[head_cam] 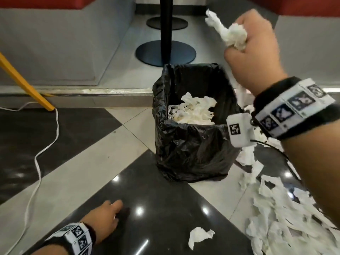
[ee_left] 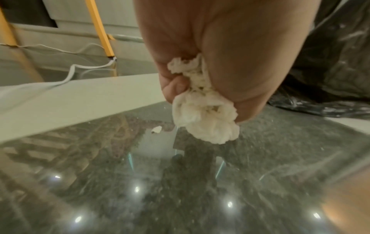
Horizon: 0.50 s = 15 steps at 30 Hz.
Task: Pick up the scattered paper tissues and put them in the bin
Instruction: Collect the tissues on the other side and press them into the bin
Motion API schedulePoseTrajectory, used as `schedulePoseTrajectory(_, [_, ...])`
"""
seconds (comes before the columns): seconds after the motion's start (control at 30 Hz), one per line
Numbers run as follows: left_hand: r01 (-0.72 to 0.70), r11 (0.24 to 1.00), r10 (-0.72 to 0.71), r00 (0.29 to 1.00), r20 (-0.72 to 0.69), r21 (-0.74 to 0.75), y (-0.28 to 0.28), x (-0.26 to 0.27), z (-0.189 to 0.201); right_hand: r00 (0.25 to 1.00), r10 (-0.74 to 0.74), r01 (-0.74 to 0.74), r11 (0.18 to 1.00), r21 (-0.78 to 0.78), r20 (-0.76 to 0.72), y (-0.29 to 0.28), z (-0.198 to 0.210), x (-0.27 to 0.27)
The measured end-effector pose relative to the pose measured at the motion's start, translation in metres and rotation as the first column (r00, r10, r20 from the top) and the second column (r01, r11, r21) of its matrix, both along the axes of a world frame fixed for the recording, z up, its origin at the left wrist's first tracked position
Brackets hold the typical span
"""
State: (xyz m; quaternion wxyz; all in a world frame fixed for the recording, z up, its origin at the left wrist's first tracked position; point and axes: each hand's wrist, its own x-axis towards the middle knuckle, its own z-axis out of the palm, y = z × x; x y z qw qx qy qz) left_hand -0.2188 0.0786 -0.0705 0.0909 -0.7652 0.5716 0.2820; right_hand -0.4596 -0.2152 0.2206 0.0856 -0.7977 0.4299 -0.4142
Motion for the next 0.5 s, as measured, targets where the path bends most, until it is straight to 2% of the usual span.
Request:
schedulePoseTrajectory(0.03, [-0.012,1.000,0.012,1.000,0.000,-0.025,0.001,0.000,0.003,0.999,-0.003,0.005,0.999,0.049,-0.035,-0.014,-0.004,0.007])
schedulePoseTrajectory(0.07, [-0.020,0.999,0.020,1.000,0.000,-0.036,0.002,0.000,0.007,0.987,0.023,0.000,0.989,0.146,-0.156,-0.026,-0.013,0.014])
schedulePoseTrajectory(0.1, [-0.020,0.998,0.021,1.000,0.004,-0.051,0.004,0.001,0.010,0.933,0.069,0.032,0.962,0.273,-0.352,-0.037,-0.025,0.019])
schedulePoseTrajectory(0.13, [-0.023,0.998,0.024,1.000,0.005,-0.058,0.006,0.001,0.015,0.842,0.121,0.086,0.932,0.352,-0.526,-0.044,-0.035,0.022])
schedulePoseTrajectory(0.17, [-0.040,0.997,0.040,0.999,-0.012,-0.062,0.008,0.003,0.020,0.776,0.148,0.124,0.918,0.378,-0.613,-0.049,-0.042,0.021])
schedulePoseTrajectory(0.2, [-0.071,0.995,0.069,0.997,-0.039,-0.070,0.009,0.004,0.026,0.774,0.145,0.118,0.923,0.366,-0.616,-0.051,-0.044,0.019])
schedulePoseTrajectory(0.23, [-0.109,0.990,0.103,0.992,-0.067,-0.091,0.008,0.008,0.033,0.822,0.126,0.085,0.937,0.339,-0.556,-0.049,-0.043,0.013])
schedulePoseTrajectory(0.3, [-0.232,0.958,0.207,0.966,-0.153,-0.171,0.000,0.016,0.059,0.951,0.087,-0.019,0.974,0.224,-0.296,-0.029,-0.043,-0.006])
schedulePoseTrajectory(0.37, [-0.366,0.887,0.299,0.920,-0.254,-0.282,-0.022,0.025,0.098,0.987,0.144,-0.139,0.987,0.085,-0.068,0.009,-0.057,-0.030])
schedulePoseTrajectory(0.4, [-0.416,0.844,0.324,0.898,-0.297,-0.339,-0.039,0.028,0.122,0.971,0.230,-0.229,0.973,0.025,-0.061,0.036,-0.069,-0.041])
schedulePoseTrajectory(0.43, [-0.460,0.793,0.338,0.878,-0.339,-0.400,-0.060,0.027,0.149,0.935,0.334,-0.334,0.942,0.023,-0.122,0.063,-0.088,-0.051])
schedulePoseTrajectory(0.47, [-0.500,0.736,0.340,0.856,-0.390,-0.456,-0.085,0.025,0.173,0.872,0.428,-0.432,0.901,0.038,-0.237,0.086,-0.111,-0.060])
schedulePoseTrajectory(0.5, [-0.519,0.682,0.302,0.842,-0.448,-0.515,-0.113,0.018,0.198,0.778,0.505,-0.506,0.856,0.102,-0.374,0.106,-0.137,-0.065])
